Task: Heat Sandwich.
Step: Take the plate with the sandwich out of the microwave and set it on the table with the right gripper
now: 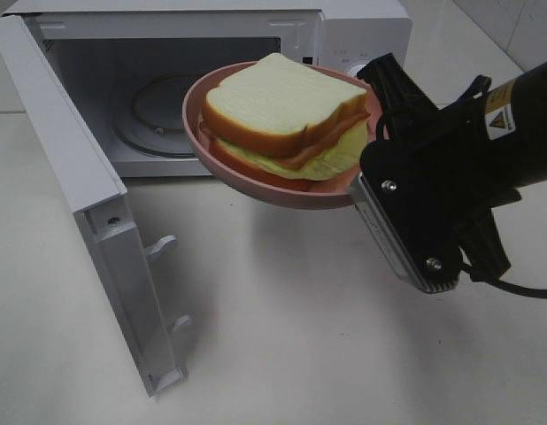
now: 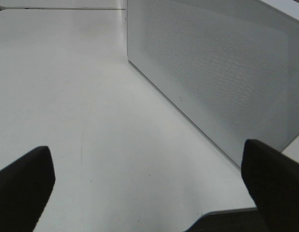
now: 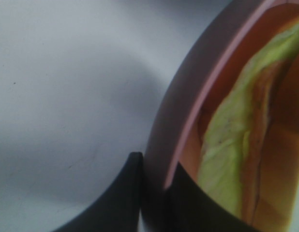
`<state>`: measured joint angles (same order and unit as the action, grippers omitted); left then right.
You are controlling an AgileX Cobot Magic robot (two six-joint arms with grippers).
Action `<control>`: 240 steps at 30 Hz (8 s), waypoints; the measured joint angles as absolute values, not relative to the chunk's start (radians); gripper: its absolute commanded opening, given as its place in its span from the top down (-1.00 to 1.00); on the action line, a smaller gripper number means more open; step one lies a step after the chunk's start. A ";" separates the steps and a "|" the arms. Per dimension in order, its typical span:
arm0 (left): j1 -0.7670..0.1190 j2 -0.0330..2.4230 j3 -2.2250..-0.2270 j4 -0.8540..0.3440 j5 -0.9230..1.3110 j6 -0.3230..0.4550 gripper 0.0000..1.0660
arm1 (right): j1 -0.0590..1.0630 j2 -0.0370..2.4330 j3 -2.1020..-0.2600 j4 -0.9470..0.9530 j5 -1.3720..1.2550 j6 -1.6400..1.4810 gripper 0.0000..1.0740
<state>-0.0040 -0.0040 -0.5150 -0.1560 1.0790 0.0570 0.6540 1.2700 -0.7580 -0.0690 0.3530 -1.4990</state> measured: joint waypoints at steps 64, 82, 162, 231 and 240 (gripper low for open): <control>-0.004 -0.004 -0.515 -0.156 1.079 0.057 -0.83 | 0.654 1.137 -0.758 -0.669 1.006 -0.201 0.94; -0.004 -0.004 -0.515 -0.156 1.079 0.057 -0.83 | 0.654 1.137 -0.758 -0.694 1.101 0.108 0.93; -0.004 -0.004 -0.515 -0.156 1.079 0.057 -0.83 | 0.654 1.824 -0.760 -0.851 0.809 0.794 0.89; -0.004 -0.004 -0.515 -0.156 1.079 0.057 -0.83 | 0.654 1.092 -0.764 -0.245 0.854 0.167 -0.48; -0.004 -0.004 -0.515 -0.156 1.079 0.057 -0.83 | 0.654 0.878 -0.764 -0.202 0.971 0.131 -0.42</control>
